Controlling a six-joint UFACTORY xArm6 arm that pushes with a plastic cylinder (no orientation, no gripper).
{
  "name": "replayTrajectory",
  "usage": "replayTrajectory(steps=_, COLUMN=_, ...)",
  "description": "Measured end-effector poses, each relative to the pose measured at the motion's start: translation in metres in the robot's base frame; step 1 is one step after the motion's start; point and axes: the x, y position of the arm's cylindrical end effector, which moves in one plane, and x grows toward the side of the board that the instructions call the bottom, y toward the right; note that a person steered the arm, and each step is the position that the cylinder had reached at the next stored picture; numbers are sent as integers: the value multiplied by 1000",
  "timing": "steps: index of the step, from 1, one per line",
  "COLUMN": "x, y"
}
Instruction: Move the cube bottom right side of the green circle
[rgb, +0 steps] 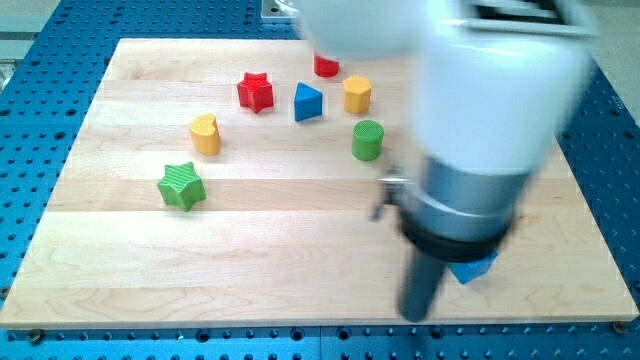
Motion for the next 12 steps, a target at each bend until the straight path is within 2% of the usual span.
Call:
replayTrajectory(steps=1, x=-16, y=76)
replayTrajectory(steps=2, x=-56, y=50)
replayTrajectory(steps=3, x=-67, y=12)
replayTrajectory(steps=4, x=-30, y=82)
replayTrajectory(steps=5, x=-11, y=39)
replayTrajectory(steps=6, x=-16, y=-3)
replayTrajectory(steps=7, x=-74, y=-43)
replayTrajectory(steps=8, x=-86, y=-51)
replayTrajectory(steps=9, x=-76, y=-47)
replayTrajectory(steps=11, x=-64, y=-100)
replayTrajectory(steps=12, x=-64, y=-104)
